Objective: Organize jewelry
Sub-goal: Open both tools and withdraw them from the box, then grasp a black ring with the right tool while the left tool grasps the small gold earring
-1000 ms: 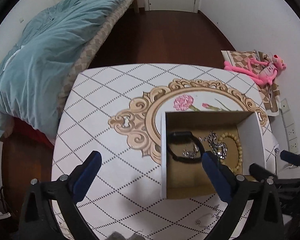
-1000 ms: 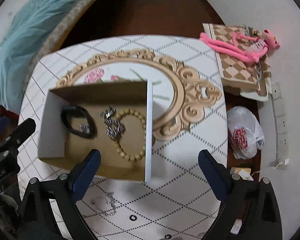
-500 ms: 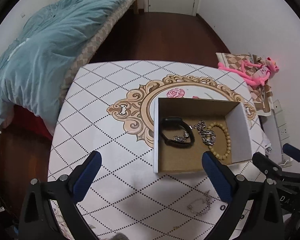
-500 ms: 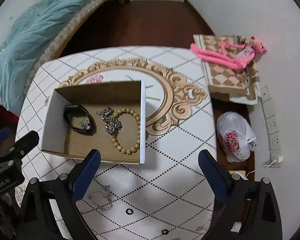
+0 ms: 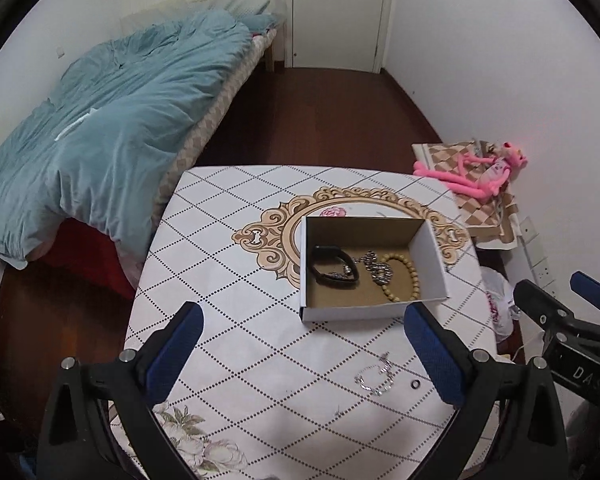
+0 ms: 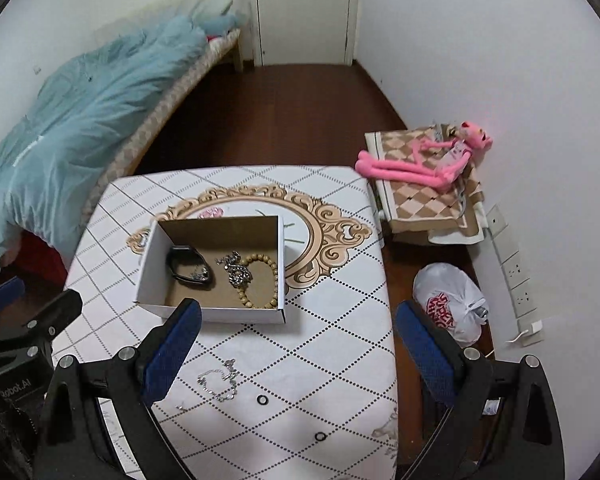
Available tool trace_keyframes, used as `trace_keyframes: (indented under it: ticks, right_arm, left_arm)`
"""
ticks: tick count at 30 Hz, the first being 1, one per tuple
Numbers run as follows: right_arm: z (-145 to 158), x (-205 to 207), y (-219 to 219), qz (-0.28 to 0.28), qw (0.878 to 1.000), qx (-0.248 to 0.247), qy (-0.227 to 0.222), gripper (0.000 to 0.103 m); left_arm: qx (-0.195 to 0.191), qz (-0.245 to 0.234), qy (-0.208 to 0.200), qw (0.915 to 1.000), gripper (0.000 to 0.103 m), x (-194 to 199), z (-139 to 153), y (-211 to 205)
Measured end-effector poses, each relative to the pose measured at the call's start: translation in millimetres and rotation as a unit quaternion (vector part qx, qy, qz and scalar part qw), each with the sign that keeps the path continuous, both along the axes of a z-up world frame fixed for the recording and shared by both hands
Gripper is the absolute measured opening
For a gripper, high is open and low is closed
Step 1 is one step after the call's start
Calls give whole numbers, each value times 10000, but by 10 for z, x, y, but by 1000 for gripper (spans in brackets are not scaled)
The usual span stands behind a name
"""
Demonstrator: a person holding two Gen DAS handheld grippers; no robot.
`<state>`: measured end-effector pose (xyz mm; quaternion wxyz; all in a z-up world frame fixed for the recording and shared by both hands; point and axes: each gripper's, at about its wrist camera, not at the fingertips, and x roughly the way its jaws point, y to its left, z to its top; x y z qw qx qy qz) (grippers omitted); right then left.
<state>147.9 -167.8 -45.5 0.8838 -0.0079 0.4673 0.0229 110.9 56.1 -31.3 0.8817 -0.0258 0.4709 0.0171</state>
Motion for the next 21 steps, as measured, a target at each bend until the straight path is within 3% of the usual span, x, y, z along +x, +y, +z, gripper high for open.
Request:
trace_keyframes:
  ticks: [8, 12, 16, 21]
  right_arm:
    - [261, -366, 9, 25, 9993, 234, -280, 99]
    - [185, -466, -33, -52, 9991, 378, -163, 99]
    - [-200, -567, -125, -223, 9988, 351, 264, 99]
    - [-932, -762, -330, -537, 9937, 407, 892, 99]
  left_arm:
    - [-2, 97, -224, 9997, 102, -252, 230, 14]
    - [43, 203, -261, 9994, 102, -349, 166, 68]
    - [149, 322, 55, 9994, 102, -432, -191, 113]
    - [284, 349, 566, 9974, 102, -557, -757, 93]
